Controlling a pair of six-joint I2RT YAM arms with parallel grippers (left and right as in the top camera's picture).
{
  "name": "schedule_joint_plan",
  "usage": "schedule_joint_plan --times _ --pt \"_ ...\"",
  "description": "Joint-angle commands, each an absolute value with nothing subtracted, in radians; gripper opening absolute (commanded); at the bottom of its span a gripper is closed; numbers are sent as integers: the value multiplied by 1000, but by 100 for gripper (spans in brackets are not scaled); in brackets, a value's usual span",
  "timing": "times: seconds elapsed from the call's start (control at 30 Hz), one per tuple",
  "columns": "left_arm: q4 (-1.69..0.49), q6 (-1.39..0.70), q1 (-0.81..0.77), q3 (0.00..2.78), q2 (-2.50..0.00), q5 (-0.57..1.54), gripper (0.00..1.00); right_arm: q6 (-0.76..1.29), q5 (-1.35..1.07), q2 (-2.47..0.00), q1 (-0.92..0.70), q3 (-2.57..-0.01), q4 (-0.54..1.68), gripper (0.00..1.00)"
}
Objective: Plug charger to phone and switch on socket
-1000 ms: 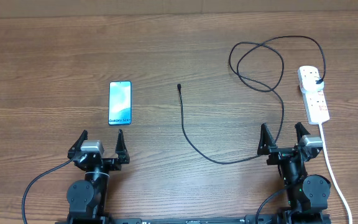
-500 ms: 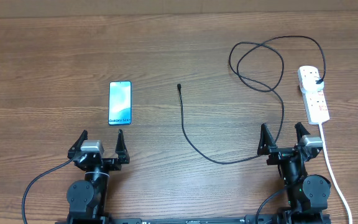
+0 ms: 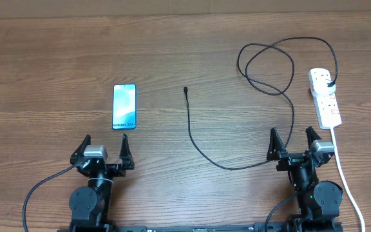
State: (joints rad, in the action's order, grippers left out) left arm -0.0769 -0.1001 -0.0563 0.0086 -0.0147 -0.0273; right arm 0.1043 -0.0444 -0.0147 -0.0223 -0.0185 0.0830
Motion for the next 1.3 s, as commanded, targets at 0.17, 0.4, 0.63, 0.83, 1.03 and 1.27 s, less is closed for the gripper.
schedule_joint_plan --times 0.17,0.4,0.63,0.83,1.03,1.27 --pt "-75 -85 -46 5 -4 -30 100 107 -42 -3 -29 -8 80 100" --pt "-75 -85 -46 5 -4 -29 100 107 -42 -3 -29 -8 80 100" --pt "-66 -85 -46 5 -4 -30 100 107 -42 -3 -29 -8 80 100" --pt "-25 -105 -46 5 -4 16 100 107 -42 -3 -29 -8 80 100" --pt "-20 -105 -46 22 -7 57 100 107 -42 -3 -29 -8 80 100" --pt "-30 -99 -46 124 -102 56 100 107 -42 -3 -29 -8 80 100"
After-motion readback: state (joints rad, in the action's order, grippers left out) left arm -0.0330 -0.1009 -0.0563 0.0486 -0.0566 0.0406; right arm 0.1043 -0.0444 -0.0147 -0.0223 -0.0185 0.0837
